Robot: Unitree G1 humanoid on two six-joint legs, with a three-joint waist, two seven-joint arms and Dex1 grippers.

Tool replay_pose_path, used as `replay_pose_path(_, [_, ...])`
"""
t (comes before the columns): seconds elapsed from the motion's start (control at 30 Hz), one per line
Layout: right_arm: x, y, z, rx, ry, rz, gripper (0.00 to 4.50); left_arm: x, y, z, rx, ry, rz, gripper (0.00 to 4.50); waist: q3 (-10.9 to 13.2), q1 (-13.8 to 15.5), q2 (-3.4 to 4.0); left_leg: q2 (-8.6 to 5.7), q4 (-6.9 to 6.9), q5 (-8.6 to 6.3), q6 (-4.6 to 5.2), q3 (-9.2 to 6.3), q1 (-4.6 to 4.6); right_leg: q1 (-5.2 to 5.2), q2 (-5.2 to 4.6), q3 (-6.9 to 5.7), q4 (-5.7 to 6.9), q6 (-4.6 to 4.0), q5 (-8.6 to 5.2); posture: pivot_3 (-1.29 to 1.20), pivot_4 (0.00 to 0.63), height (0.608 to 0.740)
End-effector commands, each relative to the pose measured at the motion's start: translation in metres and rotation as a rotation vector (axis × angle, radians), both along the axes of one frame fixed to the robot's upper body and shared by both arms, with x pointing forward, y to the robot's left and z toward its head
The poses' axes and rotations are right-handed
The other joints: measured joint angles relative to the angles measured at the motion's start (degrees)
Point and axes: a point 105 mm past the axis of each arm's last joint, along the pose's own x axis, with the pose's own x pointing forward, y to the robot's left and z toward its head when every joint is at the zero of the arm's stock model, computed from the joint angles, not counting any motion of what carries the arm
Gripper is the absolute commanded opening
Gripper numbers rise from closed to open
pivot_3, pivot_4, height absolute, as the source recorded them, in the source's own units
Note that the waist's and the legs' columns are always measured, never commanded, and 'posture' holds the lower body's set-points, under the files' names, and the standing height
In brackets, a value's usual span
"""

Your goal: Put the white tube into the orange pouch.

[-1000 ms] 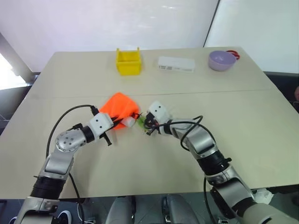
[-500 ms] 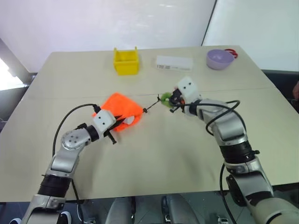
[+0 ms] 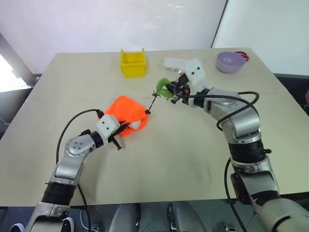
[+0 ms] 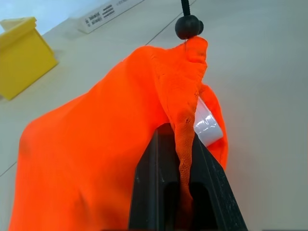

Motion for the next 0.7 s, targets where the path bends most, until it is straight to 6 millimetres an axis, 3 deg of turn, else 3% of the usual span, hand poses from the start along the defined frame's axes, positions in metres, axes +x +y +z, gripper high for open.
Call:
replay_pose_path(0.03, [-0.007, 0.004, 0.035, 0.043, -0.126, 0.023, 0.00, 0.001, 0.005, 0.015, -0.100, -0.018, 0.005, 0.54, 0.0, -0.2, 0.00, 0.00, 0.00, 0.00, 0.00, 0.00, 0.00, -0.01, 0.00, 0.00, 0.00, 0.00, 0.00, 0.00, 0.150, 0.740])
replay_pose_path(0.07, [-0.006, 0.004, 0.036, 0.049, -0.127, 0.024, 0.00, 0.000, 0.004, 0.016, -0.122, -0.011, -0.008, 0.80, 0.0, -0.2, 0.00, 0.01, 0.00, 0.00, 0.00, 0.00, 0.00, 0.00, 0.00, 0.00, 0.00, 0.00, 0.00, 0.00, 0.150, 0.740])
replay_pose_path(0.3, [-0.011, 0.010, 0.037, 0.047, -0.129, 0.055, 0.00, -0.001, 0.010, 0.040, -0.332, -0.013, -0.017, 4.32, 0.0, -0.1, -0.01, 0.01, 0.01, 0.00, 0.00, 0.00, -0.01, 0.00, -0.01, 0.00, 0.00, 0.00, 0.00, 0.00, 0.150, 0.740])
replay_pose_path(0.4, [-0.014, 0.013, 0.038, 0.059, -0.122, 0.063, 0.00, -0.002, 0.008, 0.058, -0.402, -0.064, -0.029, 4.46, 0.0, -0.1, -0.01, 0.01, 0.01, 0.00, 0.00, 0.00, -0.01, 0.00, -0.01, -0.01, 0.00, 0.00, 0.00, 0.00, 0.150, 0.740])
replay_pose_path(0.53, [-0.014, 0.015, 0.040, 0.065, -0.119, 0.060, 0.00, -0.006, -0.014, 0.071, -0.436, -0.092, -0.070, 4.46, 0.0, -0.1, -0.01, 0.00, 0.02, 0.00, 0.00, 0.00, -0.01, 0.03, -0.01, 0.00, 0.00, 0.00, 0.00, 0.00, 0.150, 0.740])
replay_pose_path(0.7, [-0.014, 0.018, 0.040, 0.062, -0.114, 0.056, 0.00, 0.000, -0.042, 0.067, -0.461, -0.078, -0.005, 4.46, 0.0, 0.1, -0.01, -0.02, 0.03, 0.00, 0.00, 0.00, -0.01, 0.05, -0.01, 0.00, 0.00, 0.01, 0.00, 0.00, 0.150, 0.740])
